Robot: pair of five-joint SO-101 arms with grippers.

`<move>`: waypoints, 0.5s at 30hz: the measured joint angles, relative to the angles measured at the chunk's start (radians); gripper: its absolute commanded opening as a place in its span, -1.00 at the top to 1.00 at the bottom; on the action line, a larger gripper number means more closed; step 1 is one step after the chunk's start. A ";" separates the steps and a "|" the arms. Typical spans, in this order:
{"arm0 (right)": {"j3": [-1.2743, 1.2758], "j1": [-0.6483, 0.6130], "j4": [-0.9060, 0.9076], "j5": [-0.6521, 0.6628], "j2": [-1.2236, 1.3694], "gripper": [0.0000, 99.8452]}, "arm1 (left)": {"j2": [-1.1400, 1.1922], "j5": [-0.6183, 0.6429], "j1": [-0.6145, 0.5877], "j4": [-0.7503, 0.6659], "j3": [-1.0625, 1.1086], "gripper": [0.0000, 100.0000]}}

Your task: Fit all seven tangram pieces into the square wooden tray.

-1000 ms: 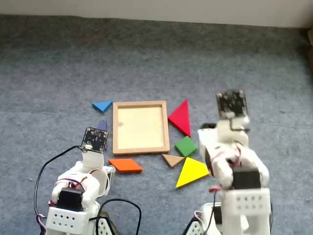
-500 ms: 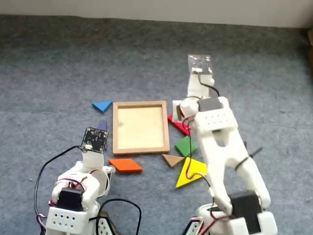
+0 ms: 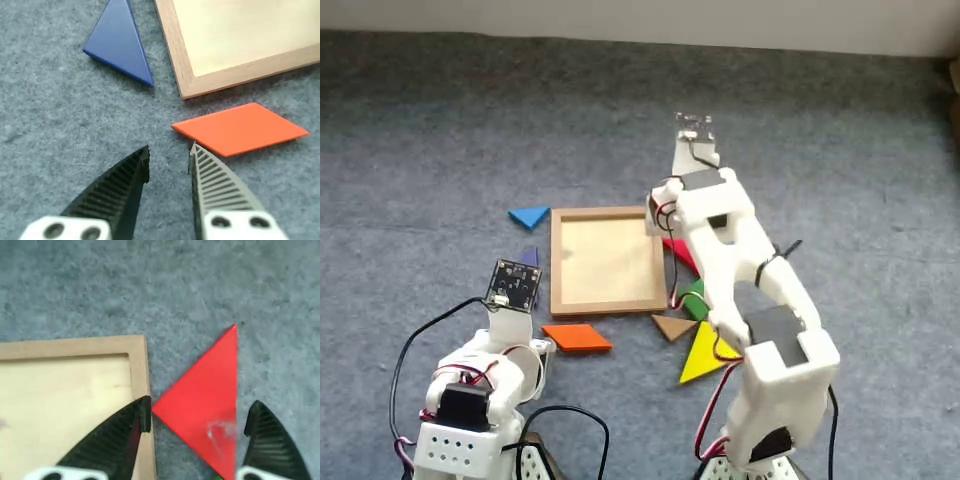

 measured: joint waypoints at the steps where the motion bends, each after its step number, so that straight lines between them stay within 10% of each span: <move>1: -0.012 0.000 0.000 0.000 0.018 0.41 | 0.000 0.000 0.000 0.000 0.000 0.71; 15: -0.155 0.126 0.075 0.005 0.190 0.41 | 0.000 0.000 0.000 0.000 0.000 0.71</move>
